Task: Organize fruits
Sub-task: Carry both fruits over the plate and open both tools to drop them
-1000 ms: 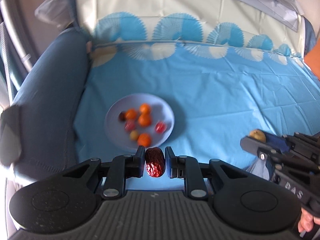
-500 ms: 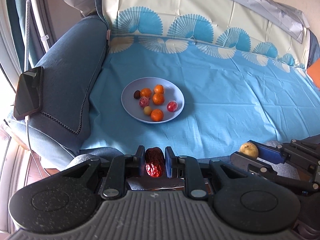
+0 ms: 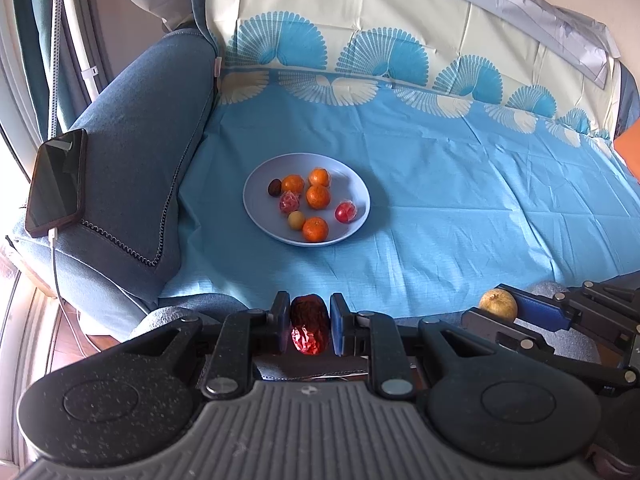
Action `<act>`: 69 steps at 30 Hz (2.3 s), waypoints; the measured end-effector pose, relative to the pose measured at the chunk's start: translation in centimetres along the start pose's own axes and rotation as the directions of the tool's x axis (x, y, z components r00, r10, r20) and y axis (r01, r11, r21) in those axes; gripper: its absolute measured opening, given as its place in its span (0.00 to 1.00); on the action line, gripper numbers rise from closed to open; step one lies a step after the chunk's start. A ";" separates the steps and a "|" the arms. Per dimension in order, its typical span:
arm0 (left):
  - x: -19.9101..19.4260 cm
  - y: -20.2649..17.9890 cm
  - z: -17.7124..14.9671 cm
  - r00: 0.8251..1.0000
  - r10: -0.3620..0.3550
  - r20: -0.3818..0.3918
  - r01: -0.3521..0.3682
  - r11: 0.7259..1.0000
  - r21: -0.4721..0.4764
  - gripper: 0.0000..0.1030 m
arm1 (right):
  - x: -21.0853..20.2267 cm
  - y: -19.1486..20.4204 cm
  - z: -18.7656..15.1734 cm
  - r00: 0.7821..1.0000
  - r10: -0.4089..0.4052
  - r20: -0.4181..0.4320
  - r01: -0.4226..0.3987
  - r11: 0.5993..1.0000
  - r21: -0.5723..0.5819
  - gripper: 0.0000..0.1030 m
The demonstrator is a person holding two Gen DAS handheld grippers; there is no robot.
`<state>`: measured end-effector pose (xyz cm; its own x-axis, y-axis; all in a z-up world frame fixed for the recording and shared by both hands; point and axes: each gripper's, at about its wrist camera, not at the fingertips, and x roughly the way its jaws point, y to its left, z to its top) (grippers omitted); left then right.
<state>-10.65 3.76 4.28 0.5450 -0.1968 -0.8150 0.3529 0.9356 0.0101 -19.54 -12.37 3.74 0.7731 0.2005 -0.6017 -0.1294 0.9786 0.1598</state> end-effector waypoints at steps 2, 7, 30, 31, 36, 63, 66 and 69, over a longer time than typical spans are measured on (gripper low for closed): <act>0.2 0.1 0.0 1.000 -0.002 -0.005 0.002 1.000 -0.003 0.22 | 0.2 0.0 0.0 1.000 0.000 -0.004 0.000 1.000 0.001 0.27; 0.7 0.2 0.1 1.000 -0.005 -0.015 0.005 1.000 -0.005 0.22 | 0.5 -0.1 0.0 1.000 0.002 -0.018 -0.002 1.000 0.007 0.27; 11.2 3.3 9.8 0.999 0.027 -0.045 -0.029 0.998 -0.047 0.22 | 13.6 -3.4 5.5 0.996 0.000 -0.087 0.003 0.999 0.045 0.27; 12.1 3.3 10.3 0.998 0.028 -0.050 -0.030 0.998 -0.046 0.22 | 14.4 -3.6 5.9 0.996 0.000 -0.086 0.004 0.999 0.044 0.27; 16.2 3.3 12.5 0.998 0.028 -0.064 -0.030 0.999 -0.035 0.22 | 18.9 -5.0 7.3 0.996 -0.015 -0.092 0.017 0.999 0.030 0.27; 21.7 4.7 12.5 0.995 0.067 -0.071 -0.068 0.997 -0.023 1.00 | 26.1 -7.4 7.0 0.980 -0.083 -0.182 0.079 0.996 -0.031 0.94; 19.2 4.9 10.7 0.992 0.089 -0.093 -0.092 0.995 -0.029 1.00 | 23.2 -6.8 6.3 0.978 -0.091 -0.188 0.092 0.996 -0.006 0.95; 16.6 4.8 9.1 0.991 0.095 -0.096 -0.100 0.994 -0.050 1.00 | 20.4 -6.1 5.9 0.978 -0.101 -0.181 0.110 0.993 0.039 0.95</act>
<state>7.01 2.28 -3.88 0.5005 -0.0780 -0.8622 0.2583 0.9640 0.0628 0.65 -14.56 -4.90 0.6574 0.1056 -0.7462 -0.0196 0.9922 0.1231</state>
